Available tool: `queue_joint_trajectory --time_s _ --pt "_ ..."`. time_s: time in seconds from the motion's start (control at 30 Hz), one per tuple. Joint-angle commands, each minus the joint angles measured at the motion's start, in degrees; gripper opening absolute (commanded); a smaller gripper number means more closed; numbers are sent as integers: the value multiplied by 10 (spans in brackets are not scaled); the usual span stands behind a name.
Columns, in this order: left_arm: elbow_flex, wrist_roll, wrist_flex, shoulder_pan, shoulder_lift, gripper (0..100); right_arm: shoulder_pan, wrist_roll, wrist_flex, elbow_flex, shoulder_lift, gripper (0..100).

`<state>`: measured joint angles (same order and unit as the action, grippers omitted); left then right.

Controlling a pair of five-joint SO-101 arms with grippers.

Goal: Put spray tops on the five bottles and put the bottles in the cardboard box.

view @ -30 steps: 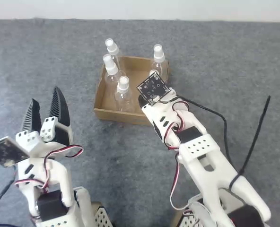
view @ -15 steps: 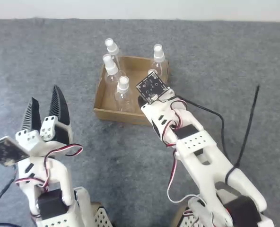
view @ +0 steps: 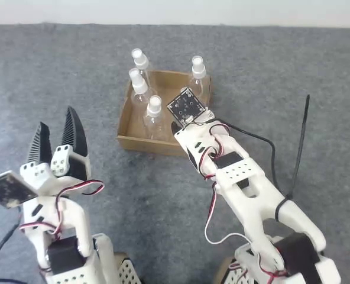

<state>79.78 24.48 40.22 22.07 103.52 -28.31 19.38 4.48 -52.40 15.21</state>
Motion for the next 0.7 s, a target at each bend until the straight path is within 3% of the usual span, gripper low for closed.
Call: queue_joint_trajectory --time_s 0.0,0.43,0.67 --pt "-6 3 -18 2 8 210 8 10 -17 41 7 16" --pt "-6 3 -18 2 8 210 8 10 -21 33 6 16" --pt "-6 3 -18 2 8 210 17 10 -102 1 7 14"
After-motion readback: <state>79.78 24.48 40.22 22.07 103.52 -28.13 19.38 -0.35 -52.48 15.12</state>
